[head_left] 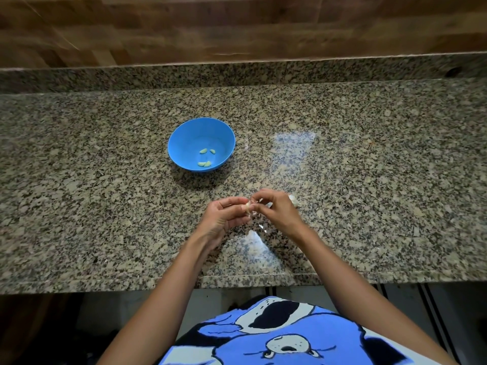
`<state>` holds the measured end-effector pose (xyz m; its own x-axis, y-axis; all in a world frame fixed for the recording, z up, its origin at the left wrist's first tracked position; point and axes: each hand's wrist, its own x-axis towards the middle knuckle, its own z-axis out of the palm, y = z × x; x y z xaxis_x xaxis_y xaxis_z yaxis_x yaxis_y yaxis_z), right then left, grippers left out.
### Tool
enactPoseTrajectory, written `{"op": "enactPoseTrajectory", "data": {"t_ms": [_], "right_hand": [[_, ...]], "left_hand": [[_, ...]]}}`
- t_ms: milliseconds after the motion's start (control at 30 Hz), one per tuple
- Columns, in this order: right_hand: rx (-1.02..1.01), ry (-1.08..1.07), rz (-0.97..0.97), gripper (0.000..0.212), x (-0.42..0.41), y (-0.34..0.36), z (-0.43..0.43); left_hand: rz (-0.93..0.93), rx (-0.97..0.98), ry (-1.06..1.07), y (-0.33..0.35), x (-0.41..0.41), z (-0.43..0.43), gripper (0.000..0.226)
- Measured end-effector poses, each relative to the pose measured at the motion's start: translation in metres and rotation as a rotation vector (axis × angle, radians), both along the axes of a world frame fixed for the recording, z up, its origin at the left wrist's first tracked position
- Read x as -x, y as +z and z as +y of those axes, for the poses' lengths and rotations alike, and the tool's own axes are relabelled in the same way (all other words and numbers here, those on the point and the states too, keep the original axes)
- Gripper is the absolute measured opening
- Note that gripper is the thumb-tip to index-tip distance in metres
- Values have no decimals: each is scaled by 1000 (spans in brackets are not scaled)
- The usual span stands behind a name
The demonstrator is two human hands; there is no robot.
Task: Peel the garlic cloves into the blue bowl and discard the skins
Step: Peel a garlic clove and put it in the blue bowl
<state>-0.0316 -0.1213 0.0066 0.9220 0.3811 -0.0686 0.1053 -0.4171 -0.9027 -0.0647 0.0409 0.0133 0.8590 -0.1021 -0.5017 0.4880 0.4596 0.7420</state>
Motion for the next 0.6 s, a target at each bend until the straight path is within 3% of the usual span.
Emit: {"op": "enactPoseTrajectory", "data": {"t_ms": [133, 333, 500, 600], "right_hand": [[32, -96, -119, 13, 7, -3, 6], [76, -56, -99, 19, 17, -11, 5], [-14, -219, 129, 4, 23, -14, 3], [-83, -266, 251, 13, 22, -9, 4]], "left_hand": [[36, 70, 139, -4, 1, -7, 31], [59, 172, 350, -13, -2, -3, 20], [12, 66, 246, -11, -2, -1, 24], [-21, -45, 191, -12, 1, -7, 17]]}}
